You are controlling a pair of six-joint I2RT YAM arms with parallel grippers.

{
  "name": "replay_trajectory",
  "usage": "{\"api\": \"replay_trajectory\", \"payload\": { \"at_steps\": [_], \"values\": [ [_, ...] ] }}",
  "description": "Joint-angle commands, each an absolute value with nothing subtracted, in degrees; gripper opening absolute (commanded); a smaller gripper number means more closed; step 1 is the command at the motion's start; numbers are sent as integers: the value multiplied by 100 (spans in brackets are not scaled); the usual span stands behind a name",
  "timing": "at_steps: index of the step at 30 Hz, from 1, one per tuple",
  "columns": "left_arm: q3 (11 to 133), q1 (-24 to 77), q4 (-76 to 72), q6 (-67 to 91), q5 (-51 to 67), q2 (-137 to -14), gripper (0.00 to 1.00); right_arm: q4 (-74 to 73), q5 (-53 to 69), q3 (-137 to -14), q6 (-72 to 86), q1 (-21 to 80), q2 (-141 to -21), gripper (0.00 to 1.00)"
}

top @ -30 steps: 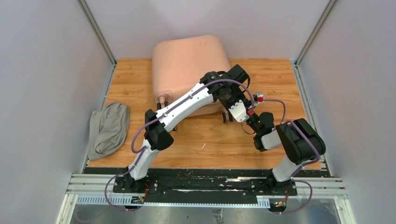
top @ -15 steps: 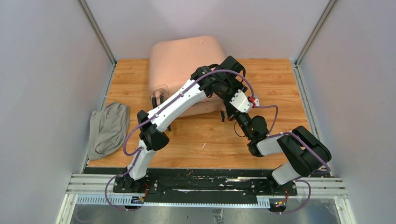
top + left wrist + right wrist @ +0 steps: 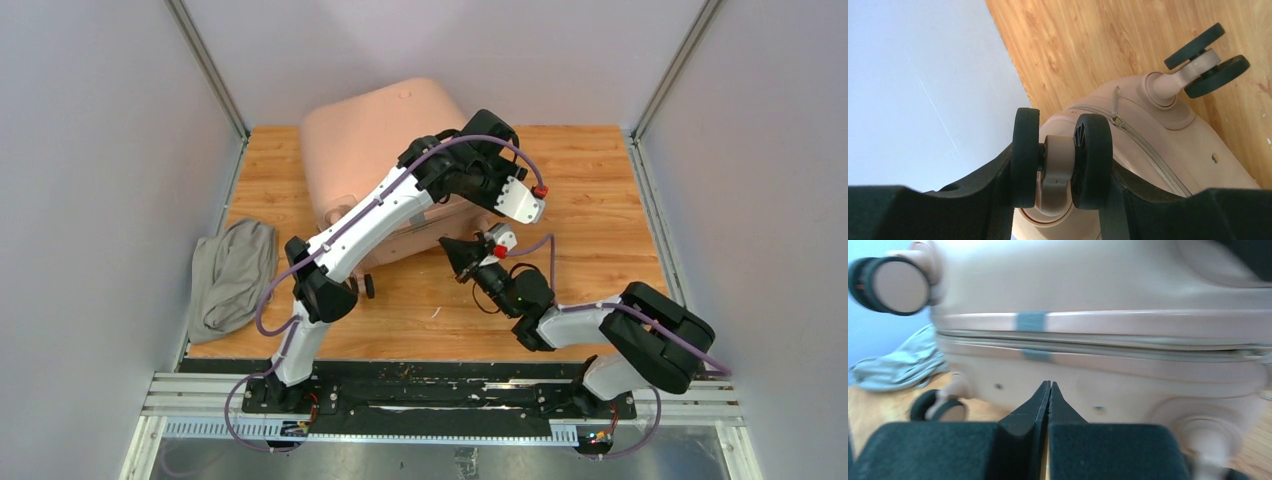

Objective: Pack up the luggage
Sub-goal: Zip the luggage at the center of the board.

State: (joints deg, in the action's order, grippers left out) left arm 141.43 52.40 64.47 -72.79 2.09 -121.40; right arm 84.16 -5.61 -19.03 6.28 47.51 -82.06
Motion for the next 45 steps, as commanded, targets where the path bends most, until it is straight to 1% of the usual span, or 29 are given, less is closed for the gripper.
{"api": "replay_trajectory", "payload": {
  "at_steps": [1, 3, 5, 8, 9, 11, 12, 13, 14, 15, 16, 18, 24, 28, 31, 34, 45],
  "values": [
    [14611, 5273, 5141, -6274, 527, -11576, 0, 8408, -193, -2045, 224, 5160, -8152, 0],
    [14608, 5281, 5135, -6290, 528, -11573, 0, 8326, -346, -2014, 221, 5178, -8106, 0],
    [14612, 5278, 5128, -6297, 492, -11554, 0, 8530, -808, -1786, 263, 5048, -7979, 0],
    [14489, 5273, 5133, -6374, 494, -11436, 0, 8479, -996, -1298, 1075, 4153, -7615, 0],
    [14392, 5269, 5133, -6423, 530, -11352, 0, 8447, -963, -1135, 1421, 3768, -7505, 3],
    [14223, 5280, 5134, -6507, 589, -11210, 0, 8298, -746, -954, 1818, 3133, -7316, 24],
    [14202, 5289, 5136, -6520, 582, -11180, 0, 8131, -529, -954, 1971, 2870, -7230, 32],
    [14231, 5297, 5134, -6521, 575, -11171, 0, 7776, -280, -1019, 2073, 2699, -7137, 38],
    [14266, 5300, 5133, -6521, 572, -11170, 0, 7492, -130, -1093, 2089, 2577, -6994, 46],
    [14302, 5307, 5133, -6526, 571, -11167, 0, 7267, 59, -1146, 2078, 2514, -6853, 52],
    [14321, 5308, 5135, -6522, 563, -11156, 0, 7068, 179, -1177, 2038, 2485, -6726, 56],
    [14296, 5317, 5134, -6537, 567, -11117, 0, 6796, 421, -1237, 1924, 2485, -6552, 61],
    [14173, 5364, 5134, -6626, 623, -10981, 0, 6531, 1253, -1574, 1489, 2371, -6659, 64],
    [14099, 5418, 5142, -6652, 646, -10857, 0, 6689, 1817, -1833, 1759, 1840, -6994, 64],
    [13964, 5444, 5142, -6693, 662, -10752, 0, 6908, 2602, -2063, 1973, 1455, -7338, 64],
    [13952, 5466, 5142, -6710, 659, -10723, 0, 7202, 3212, -2227, 2105, 1342, -7616, 63],
    [14114, 5484, 5135, -6821, 640, -10767, 0, 8020, 3928, -2418, 2674, 1345, -8111, 59]
  ]
}}
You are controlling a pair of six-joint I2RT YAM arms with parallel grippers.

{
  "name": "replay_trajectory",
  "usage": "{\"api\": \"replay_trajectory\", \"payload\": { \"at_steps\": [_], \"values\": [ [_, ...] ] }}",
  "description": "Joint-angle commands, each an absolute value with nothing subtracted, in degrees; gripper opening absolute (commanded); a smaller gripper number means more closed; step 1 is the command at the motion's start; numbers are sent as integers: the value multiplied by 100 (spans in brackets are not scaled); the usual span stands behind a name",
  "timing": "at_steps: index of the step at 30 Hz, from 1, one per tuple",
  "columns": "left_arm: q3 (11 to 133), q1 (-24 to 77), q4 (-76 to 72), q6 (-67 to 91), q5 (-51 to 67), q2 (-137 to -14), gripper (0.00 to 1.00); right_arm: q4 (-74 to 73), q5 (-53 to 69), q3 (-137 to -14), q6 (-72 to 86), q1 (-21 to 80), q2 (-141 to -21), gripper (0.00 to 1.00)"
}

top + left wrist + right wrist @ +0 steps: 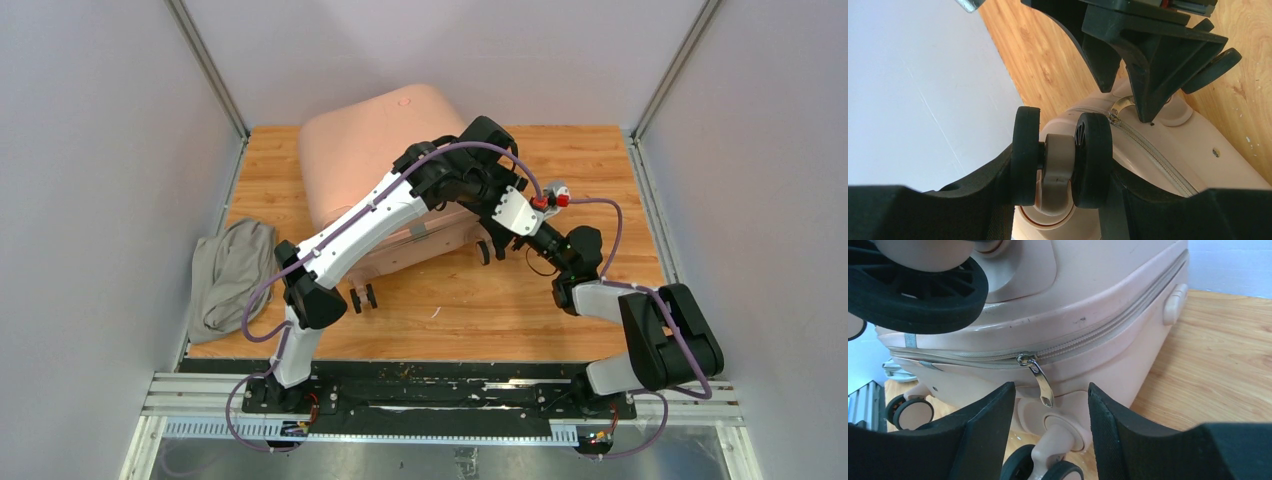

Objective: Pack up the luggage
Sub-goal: Zip the luggage at the center of the board.

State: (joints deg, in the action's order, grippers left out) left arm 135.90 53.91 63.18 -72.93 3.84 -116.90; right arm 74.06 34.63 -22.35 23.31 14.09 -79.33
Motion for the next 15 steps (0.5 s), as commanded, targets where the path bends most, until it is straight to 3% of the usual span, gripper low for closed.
{"api": "replay_trajectory", "payload": {
  "at_steps": [1, 9, 15],
  "values": [
    [14108, 5492, 5134, -6820, 634, -10762, 0, 8050, 3952, -2435, 2696, 1345, -8128, 57],
    [14075, 5542, 5142, -6819, 629, -10629, 0, 7919, 3765, -2558, 2582, 1347, -8158, 34],
    [13837, 5568, 5146, -6800, 631, -10486, 0, 7946, 3946, -2739, 2765, 1390, -8173, 34]
  ]
}}
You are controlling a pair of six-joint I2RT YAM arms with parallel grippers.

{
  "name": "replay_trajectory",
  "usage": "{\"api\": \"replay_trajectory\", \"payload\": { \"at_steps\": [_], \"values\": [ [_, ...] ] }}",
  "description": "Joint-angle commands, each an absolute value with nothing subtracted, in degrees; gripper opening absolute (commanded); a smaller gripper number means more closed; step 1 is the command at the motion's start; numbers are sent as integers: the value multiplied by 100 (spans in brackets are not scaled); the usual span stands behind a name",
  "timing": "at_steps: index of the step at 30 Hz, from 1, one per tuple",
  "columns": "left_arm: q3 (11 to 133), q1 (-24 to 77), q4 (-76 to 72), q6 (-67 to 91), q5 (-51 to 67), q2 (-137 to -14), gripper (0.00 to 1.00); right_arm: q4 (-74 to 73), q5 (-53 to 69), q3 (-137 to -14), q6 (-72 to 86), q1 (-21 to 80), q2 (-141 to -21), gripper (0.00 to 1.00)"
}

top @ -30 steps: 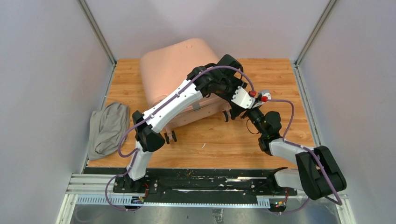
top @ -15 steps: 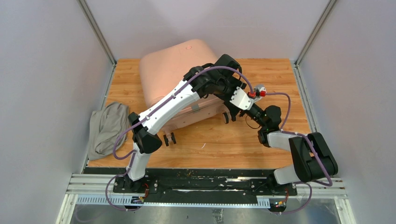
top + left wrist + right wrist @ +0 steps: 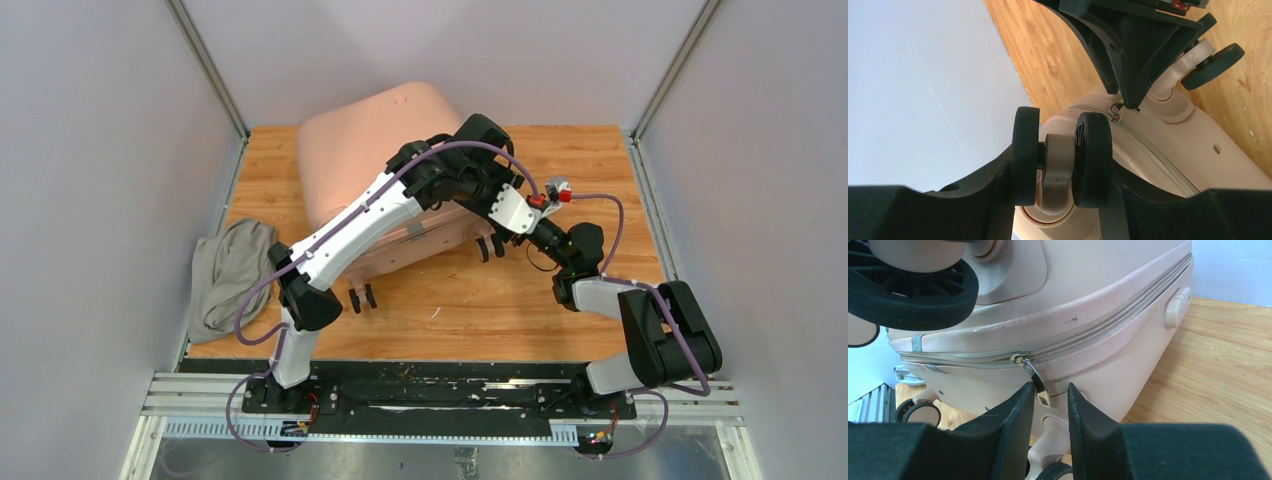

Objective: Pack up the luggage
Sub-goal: Zip the luggage at the center of the board.

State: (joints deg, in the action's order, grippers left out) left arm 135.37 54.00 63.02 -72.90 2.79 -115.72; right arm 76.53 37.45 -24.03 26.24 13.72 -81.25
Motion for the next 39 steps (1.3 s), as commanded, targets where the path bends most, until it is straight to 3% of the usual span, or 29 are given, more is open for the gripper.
{"api": "replay_trajectory", "payload": {
  "at_steps": [1, 8, 13, 15, 22, 25, 28, 33, 36, 39],
  "values": [
    [13828, 5572, 5142, -6778, 639, -10481, 0, 7933, 3942, -2748, 2756, 1420, -8174, 36],
    [13850, 5641, 5142, -6789, 622, -10477, 0, 7651, 3916, -2867, 2561, 1594, -8064, 41],
    [13815, 5677, 5150, -6761, 587, -10445, 0, 7611, 4007, -2969, 2632, 1731, -8039, 9],
    [13771, 5680, 5150, -6759, 578, -10433, 0, 7593, 3993, -2943, 2673, 1784, -7978, 1],
    [13705, 5687, 5150, -6681, 560, -10418, 0, 6953, 3744, -2874, 2434, 1925, -7706, 1],
    [13702, 5686, 5150, -6672, 564, -10385, 0, 6505, 3518, -2952, 2299, 1925, -7628, 20],
    [13685, 5687, 5150, -6647, 579, -10355, 0, 6347, 3399, -3051, 2216, 1927, -7626, 22],
    [13632, 5684, 5150, -6619, 590, -10317, 0, 6448, 3269, -3105, 2267, 1974, -7604, 14],
    [13633, 5687, 5150, -6618, 585, -10325, 0, 6499, 3091, -3062, 2200, 2064, -7582, 1],
    [13647, 5687, 5150, -6618, 586, -10335, 0, 6417, 2909, -3035, 2017, 2197, -7479, 0]
  ]
}}
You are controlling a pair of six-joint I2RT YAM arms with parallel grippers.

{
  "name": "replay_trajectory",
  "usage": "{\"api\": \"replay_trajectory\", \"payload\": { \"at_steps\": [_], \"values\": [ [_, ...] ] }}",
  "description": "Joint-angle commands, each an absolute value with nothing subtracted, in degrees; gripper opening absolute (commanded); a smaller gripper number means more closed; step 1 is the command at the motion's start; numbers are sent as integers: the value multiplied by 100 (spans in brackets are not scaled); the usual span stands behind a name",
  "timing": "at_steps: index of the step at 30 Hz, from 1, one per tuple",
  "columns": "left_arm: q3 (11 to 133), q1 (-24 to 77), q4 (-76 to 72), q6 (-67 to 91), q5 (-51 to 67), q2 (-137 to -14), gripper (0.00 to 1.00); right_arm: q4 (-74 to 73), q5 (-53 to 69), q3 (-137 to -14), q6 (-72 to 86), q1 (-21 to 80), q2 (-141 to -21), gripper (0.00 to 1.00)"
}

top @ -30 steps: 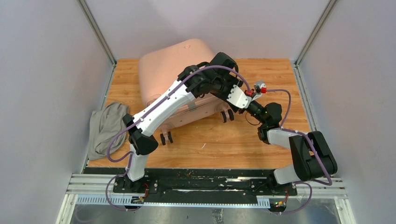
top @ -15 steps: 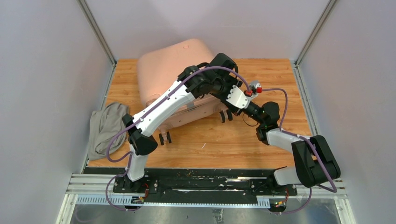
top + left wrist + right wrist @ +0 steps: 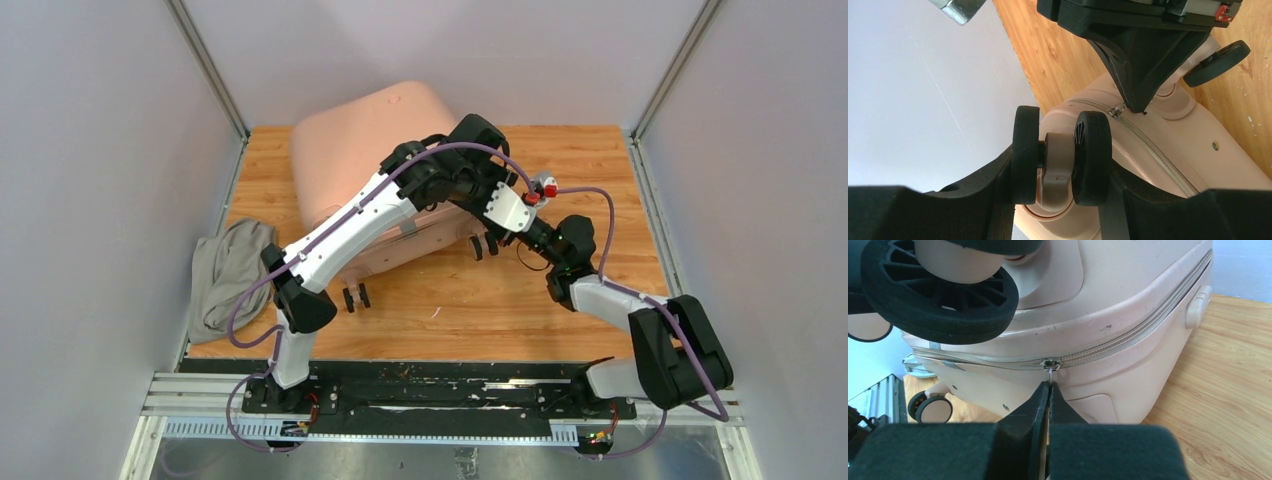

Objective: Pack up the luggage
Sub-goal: Zip the luggage at the center of the board.

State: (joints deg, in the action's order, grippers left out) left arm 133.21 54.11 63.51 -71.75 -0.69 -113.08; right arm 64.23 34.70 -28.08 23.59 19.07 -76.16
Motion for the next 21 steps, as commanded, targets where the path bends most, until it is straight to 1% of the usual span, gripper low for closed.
{"api": "replay_trajectory", "payload": {
  "at_steps": [1, 8, 18, 21],
  "values": [
    [13649, 5687, 5150, -6606, 588, -10329, 0, 6341, 2823, -3026, 1935, 2231, -7414, 0],
    [13518, 5687, 5156, -6505, 639, -10244, 0, 5945, 1855, -2882, 1690, 2165, -7061, 0],
    [13219, 5687, 5159, -6477, 693, -10063, 0, 5893, 2027, -2996, 1976, 1854, -7209, 0],
    [13236, 5687, 5159, -6456, 731, -10057, 0, 5841, 1766, -2910, 1969, 1827, -7240, 0]
  ]
}}
